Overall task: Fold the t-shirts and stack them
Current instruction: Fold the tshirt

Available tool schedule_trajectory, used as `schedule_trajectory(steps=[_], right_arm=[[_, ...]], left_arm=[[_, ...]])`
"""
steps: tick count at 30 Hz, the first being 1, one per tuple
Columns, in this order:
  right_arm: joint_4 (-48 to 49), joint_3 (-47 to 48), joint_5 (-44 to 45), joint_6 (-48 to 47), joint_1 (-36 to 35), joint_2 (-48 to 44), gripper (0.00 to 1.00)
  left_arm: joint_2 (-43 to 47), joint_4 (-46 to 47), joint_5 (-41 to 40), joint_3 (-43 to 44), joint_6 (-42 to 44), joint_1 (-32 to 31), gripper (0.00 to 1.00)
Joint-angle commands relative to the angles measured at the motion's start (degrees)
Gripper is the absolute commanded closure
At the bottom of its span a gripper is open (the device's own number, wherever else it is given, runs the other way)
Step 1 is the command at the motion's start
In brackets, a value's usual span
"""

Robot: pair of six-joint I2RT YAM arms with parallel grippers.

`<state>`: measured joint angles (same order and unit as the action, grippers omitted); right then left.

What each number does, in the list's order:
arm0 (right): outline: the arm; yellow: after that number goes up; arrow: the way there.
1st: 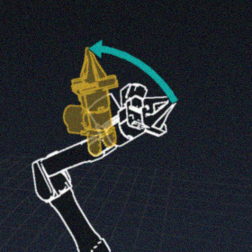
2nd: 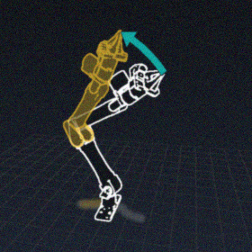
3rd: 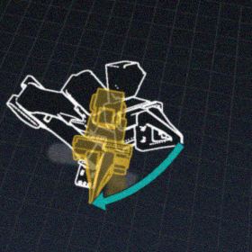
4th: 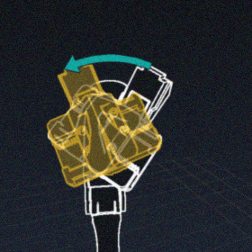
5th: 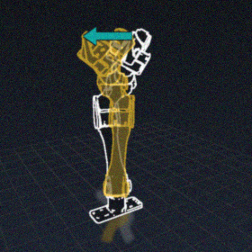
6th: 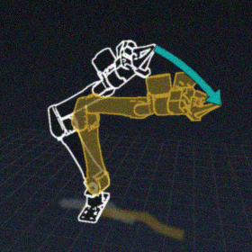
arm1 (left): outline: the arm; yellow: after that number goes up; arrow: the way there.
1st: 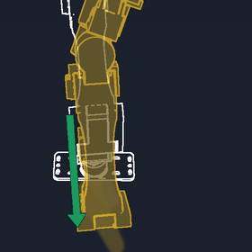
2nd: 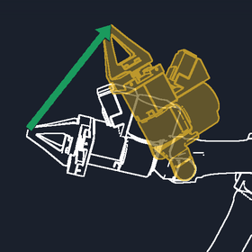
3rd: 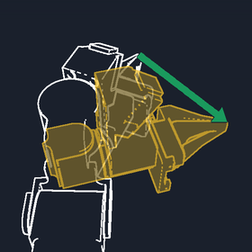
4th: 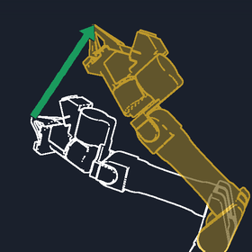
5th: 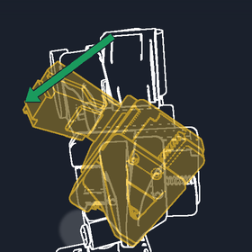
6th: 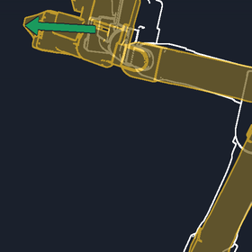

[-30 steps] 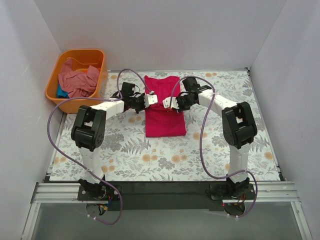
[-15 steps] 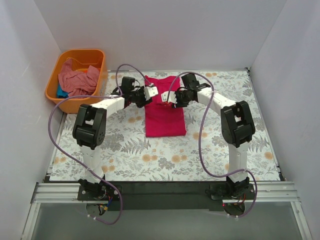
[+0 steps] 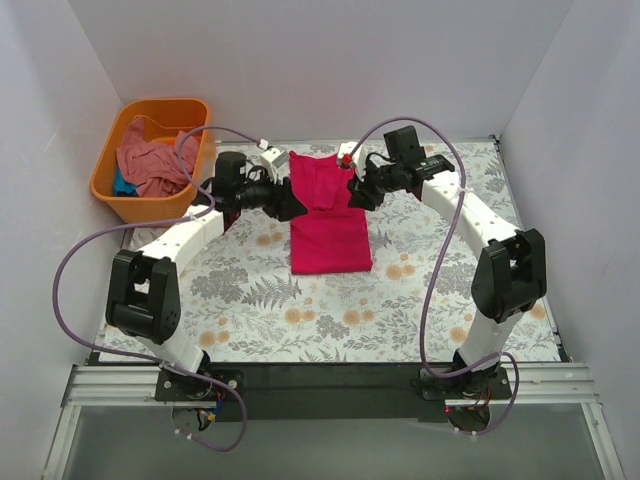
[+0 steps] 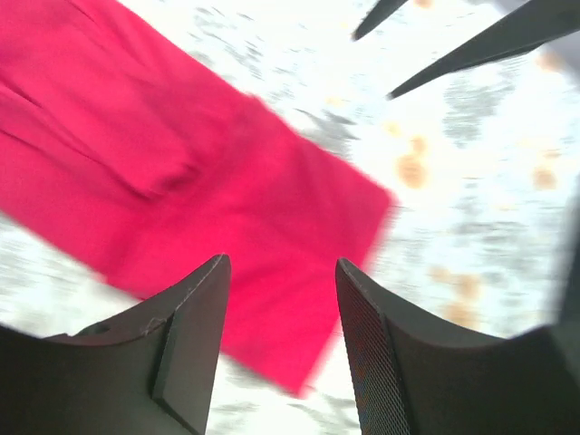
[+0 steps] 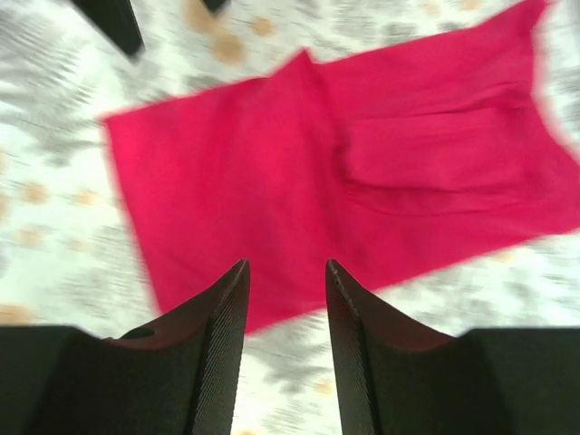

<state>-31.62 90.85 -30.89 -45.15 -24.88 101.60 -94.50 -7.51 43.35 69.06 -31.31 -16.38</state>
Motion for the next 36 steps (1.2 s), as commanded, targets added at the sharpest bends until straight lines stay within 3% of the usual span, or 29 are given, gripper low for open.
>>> schedule_trajectory(steps=[1, 7, 21, 25, 30, 36], right_arm=[[-3.2, -3.4, -14.2, 21.1, -0.1, 1.5, 0.55], [8.5, -15.1, -23.8, 38.0, -0.1, 4.5, 0.60], [15.4, -29.5, -23.3, 40.4, 5.3, 12.6, 0.65], [14.0, -30.5, -22.1, 38.9, 5.4, 7.8, 0.65], [2.7, -26.5, -18.2, 28.4, 5.4, -1.4, 0.65], [2.9, -24.8, 1.7, 9.6, 2.7, -10.6, 0.57]], left_arm=[[1.6, 9.5, 6.7, -7.2, -28.6, -0.8, 0.51], [-5.0, 20.1, 12.1, -14.8, -43.6, -2.2, 0.51], [-17.5, 16.1, 14.5, -20.6, -41.7, -0.7, 0.54], [-12.7, 12.3, 15.5, -19.1, -37.3, 0.0, 0.54], [-4.2, 3.2, 15.2, -13.6, -24.1, 0.0, 0.53], [3.9, -4.5, 7.5, -14.2, -3.9, 0.0, 0.53]])
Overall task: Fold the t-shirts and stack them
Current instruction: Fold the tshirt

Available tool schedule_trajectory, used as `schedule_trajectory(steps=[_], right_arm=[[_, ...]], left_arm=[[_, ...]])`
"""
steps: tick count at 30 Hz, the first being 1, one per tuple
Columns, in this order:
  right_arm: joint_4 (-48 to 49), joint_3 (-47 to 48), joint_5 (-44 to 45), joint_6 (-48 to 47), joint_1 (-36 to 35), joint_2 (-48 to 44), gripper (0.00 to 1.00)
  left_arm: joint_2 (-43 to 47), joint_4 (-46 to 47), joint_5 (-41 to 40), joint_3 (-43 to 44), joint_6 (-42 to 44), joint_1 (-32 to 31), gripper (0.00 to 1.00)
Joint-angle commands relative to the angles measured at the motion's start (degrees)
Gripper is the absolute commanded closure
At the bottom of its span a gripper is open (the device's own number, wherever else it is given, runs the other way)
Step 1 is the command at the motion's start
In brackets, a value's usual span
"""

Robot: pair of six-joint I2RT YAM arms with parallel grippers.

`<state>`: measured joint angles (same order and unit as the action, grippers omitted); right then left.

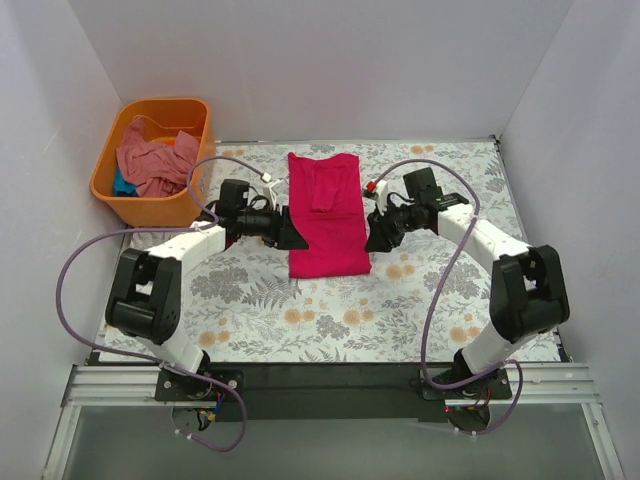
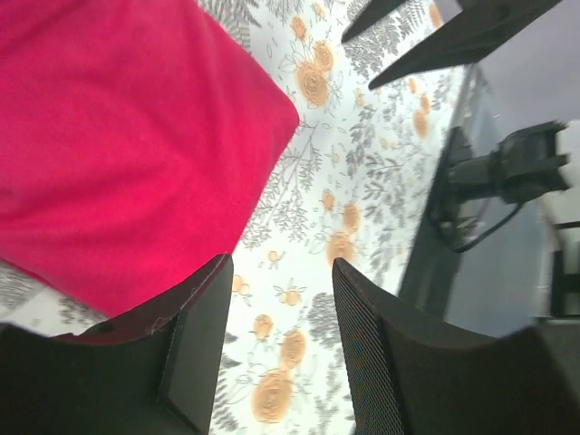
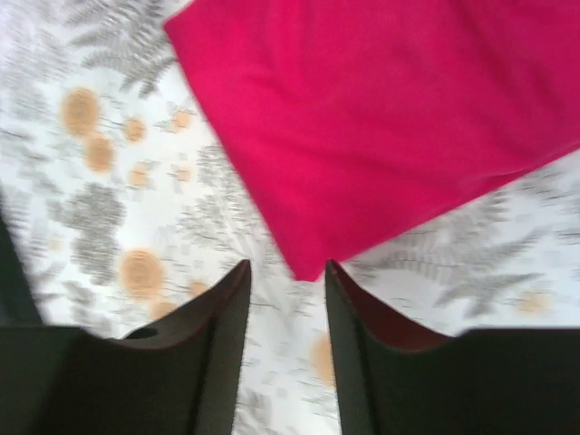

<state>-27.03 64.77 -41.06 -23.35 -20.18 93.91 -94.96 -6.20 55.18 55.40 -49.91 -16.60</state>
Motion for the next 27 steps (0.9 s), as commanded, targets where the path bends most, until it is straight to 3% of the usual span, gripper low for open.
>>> schedule_trajectory(steps=[1, 6, 11, 20, 27], right_arm=[[-0.6, 1.1, 13.9, -15.9, -4.4, -4.2, 0.53], [5.8, -5.4, 26.4, -22.9, -12.4, -6.2, 0.47], [13.2, -10.4, 31.5, -27.5, -15.9, -5.0, 0.45], [14.3, -11.7, 29.5, -26.8, -16.1, -0.7, 0.46], [14.3, -13.6, 27.6, -27.4, -16.0, 1.7, 0.52]], left_arm=[[4.9, -5.9, -5.1, -1.2, 17.5, 0.3, 0.53], [6.8, -3.1, -9.5, -5.2, 30.1, -0.8, 0.53], [7.2, 1.4, -14.2, -9.2, 39.7, -3.9, 0.53], [6.3, 3.6, -17.1, -12.7, 46.0, -8.2, 0.53], [3.8, 4.5, -20.4, -13.6, 49.6, -10.1, 0.54]])
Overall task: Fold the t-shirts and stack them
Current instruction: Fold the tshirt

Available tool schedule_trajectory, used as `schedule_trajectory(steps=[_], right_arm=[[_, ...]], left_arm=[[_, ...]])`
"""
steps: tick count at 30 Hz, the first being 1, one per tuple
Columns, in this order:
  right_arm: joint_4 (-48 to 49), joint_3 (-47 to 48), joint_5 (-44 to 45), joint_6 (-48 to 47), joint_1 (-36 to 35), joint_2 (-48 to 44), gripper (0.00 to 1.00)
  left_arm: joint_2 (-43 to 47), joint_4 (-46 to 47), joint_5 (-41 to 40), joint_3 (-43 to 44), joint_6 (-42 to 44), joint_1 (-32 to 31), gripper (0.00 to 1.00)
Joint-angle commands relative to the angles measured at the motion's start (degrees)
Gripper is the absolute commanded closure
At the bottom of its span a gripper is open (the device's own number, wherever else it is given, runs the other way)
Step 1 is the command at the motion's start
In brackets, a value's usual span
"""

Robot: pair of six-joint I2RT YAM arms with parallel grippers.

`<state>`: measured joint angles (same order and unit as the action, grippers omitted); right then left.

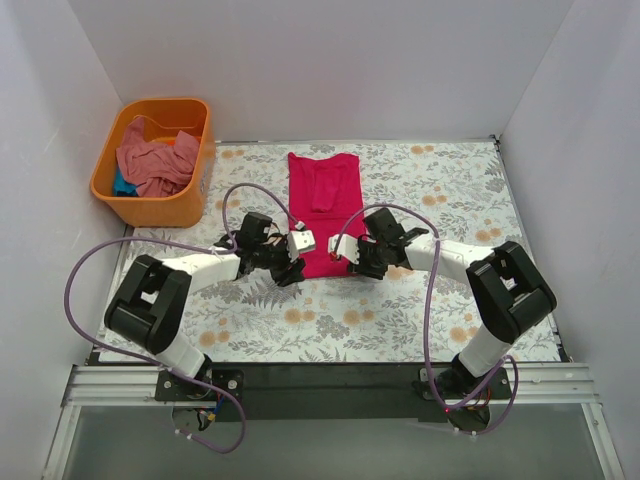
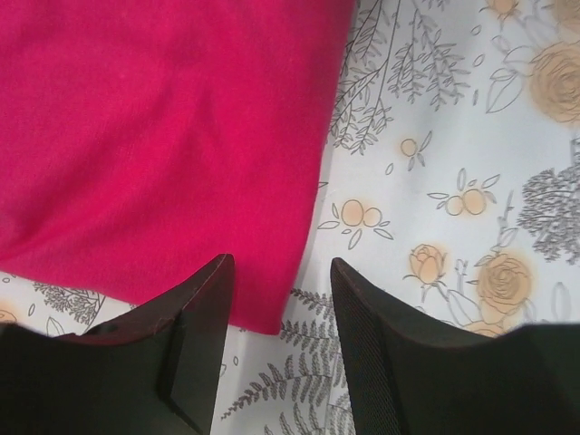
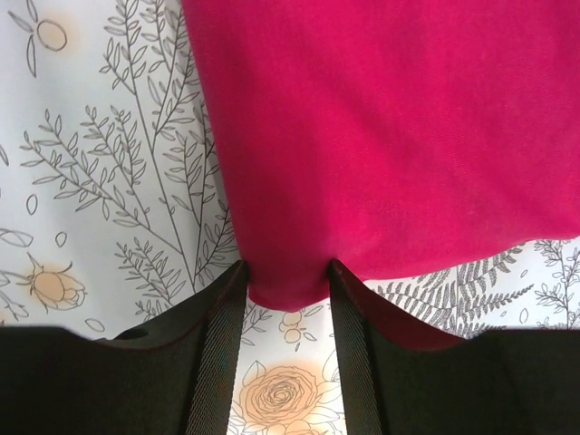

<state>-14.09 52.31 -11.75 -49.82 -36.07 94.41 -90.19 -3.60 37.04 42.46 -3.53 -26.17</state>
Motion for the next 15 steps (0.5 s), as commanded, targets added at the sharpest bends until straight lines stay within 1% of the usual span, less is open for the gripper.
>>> schedule_trajectory(steps=[1, 6, 7, 9, 10, 11, 12, 13, 14, 15], right_arm=[[1.4, -1.4, -1.7, -1.2, -0.2, 1.3, 0.53], [1.3, -3.1, -1.4, -2.4, -0.1, 1.7, 0.58], [1.3, -3.3, -1.5, -2.5, 0.0, 1.7, 0.61], [1.3, -3.3, -1.6, -2.4, -0.1, 1.7, 0.66], [1.3, -3.3, -1.7, -2.3, -0.1, 1.6, 0.71], [1.2, -3.2, -1.7, -2.3, 0.0, 1.5, 0.75], [0.6, -2.9, -1.9, -2.3, -0.1, 1.3, 0.79], [0.2, -2.4, -2.0, -2.0, -0.1, 1.1, 0.86], [-0.6, -1.8, -2.2, -1.9, 0.0, 0.9, 0.89], [-1.3, -1.3, -2.5, -1.9, 0.0, 0.1, 0.92]], left_arm=[[-1.5, 2.1, -3.0, -0.6, 4.9, -0.5, 0.55], [-4.3, 2.4, -5.6, -1.1, 8.0, -1.2, 0.60], [-4.6, 2.6, -6.5, -1.7, 9.0, -1.3, 0.65], [-4.7, 2.6, -7.3, -2.0, 9.9, -1.9, 0.70], [-4.6, 2.5, -7.5, -2.4, 10.3, -2.1, 0.73], [-4.3, 2.5, -7.9, -2.7, 11.3, -2.2, 0.85], [-4.0, 2.2, -8.2, -2.9, 11.6, -2.6, 0.92], [-3.8, 1.6, -8.2, -2.9, 11.9, -2.7, 0.97], [-2.6, 0.9, -7.9, -2.8, 12.1, -2.7, 1.00], [-1.9, 0.3, -7.3, -1.9, 11.5, -2.7, 1.00]])
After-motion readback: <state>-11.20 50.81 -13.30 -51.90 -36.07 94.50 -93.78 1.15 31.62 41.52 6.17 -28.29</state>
